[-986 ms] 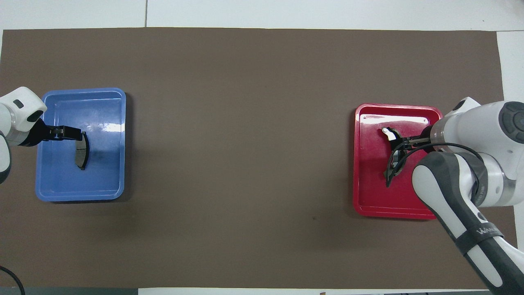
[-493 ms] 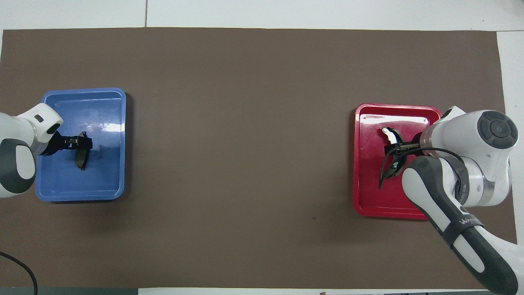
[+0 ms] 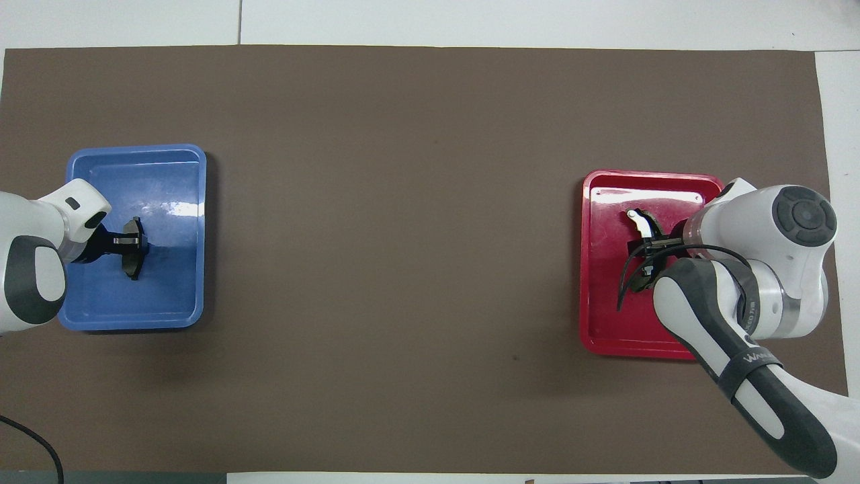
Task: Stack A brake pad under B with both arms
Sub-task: 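Grasp the pads in both trays with the left and right grippers, then set the small pad mid-table with the left gripper while the right gripper lifts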
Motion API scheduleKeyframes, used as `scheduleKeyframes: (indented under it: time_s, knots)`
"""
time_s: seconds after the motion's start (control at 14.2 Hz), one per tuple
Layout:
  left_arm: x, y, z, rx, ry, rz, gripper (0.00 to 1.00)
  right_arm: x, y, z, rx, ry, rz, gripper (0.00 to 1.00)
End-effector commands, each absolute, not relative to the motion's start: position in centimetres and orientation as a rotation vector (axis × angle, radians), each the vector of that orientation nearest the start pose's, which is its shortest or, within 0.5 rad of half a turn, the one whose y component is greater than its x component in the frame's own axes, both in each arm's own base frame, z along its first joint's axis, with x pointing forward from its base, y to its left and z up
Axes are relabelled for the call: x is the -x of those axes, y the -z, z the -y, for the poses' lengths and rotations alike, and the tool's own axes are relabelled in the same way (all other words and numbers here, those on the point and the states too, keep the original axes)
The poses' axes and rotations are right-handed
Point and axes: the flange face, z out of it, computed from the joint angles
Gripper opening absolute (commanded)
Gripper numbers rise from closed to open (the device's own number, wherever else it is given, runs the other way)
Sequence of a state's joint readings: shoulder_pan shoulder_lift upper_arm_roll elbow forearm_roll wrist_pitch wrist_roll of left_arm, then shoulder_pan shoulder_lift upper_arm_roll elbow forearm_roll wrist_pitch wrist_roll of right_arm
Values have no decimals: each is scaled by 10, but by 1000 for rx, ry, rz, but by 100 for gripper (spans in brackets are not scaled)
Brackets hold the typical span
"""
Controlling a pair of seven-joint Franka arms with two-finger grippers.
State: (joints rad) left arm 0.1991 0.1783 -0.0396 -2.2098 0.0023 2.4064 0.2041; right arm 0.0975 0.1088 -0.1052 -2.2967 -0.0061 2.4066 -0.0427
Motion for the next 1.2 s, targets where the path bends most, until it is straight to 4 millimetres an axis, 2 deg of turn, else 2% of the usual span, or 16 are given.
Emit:
scheduleKeyframes:
  time_s: [0.0,0.14,0.21,0.35,0.49,0.63,0.7,0.92,1.13]
  knots:
    - [-534,-312,-82,3138,24,-107,1,-524,-294,6,3147,27,73,94]
    - [-538,-332,-75,3134,43,-124,1,-524,-293,7,3147,27,71,86]
    - [-545,-347,-63,3134,31,-160,0,-524,-293,7,3147,27,73,83]
    - [-553,-369,-34,3132,10,-217,0,-524,-294,6,3146,30,74,79]
    - [-556,-375,9,3132,2,-211,1,-524,-294,6,3146,27,74,79]
    - [-554,-375,62,3134,12,-187,0,-524,-293,6,3147,25,75,74]
    - [-550,-376,95,3136,22,-178,0,-524,-293,6,3147,25,75,73]
    - [-527,-373,200,3145,28,-111,0,-524,-293,6,3147,25,75,72]
    - [-505,-374,288,3168,81,-91,0,-524,-293,4,3147,22,80,72]
